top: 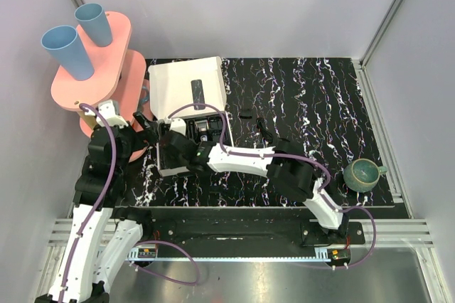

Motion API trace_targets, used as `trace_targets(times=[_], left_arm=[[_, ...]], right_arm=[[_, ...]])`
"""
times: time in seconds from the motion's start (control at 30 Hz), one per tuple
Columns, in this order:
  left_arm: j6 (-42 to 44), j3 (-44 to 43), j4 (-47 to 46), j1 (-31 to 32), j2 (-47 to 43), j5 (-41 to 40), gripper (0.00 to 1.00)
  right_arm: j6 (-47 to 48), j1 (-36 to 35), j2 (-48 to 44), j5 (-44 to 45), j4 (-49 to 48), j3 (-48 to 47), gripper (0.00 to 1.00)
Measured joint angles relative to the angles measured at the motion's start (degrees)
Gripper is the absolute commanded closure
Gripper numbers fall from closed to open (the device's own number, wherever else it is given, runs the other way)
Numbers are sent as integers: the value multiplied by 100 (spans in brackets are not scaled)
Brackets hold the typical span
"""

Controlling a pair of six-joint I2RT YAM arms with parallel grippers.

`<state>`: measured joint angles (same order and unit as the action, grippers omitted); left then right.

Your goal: Sort the hair-cutting tools

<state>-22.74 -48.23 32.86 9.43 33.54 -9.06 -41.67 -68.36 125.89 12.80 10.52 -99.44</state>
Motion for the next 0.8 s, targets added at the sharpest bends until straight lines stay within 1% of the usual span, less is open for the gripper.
trace_targets(times=[0.33,0.63,0.7,0.73,0.8], left_arm=[[-2,0,2,-2,0,-72,1],[-4,2,2,-2,2,-153,1],[-4,0,2,0,4,-166,1],[-4,2,2,0,9,-173,1],[-7,0,2,0,20,-177,1]], right_arm=[[-31,-96,197,922,-42,-68,70],[-13,-96,431,1204,-238,-245,70],[-20,-96,442,1222,-236,-256,67],[-26,-96,444,1222,-234,-256,63],[-52,-96,444,1224,-238,-256,58]])
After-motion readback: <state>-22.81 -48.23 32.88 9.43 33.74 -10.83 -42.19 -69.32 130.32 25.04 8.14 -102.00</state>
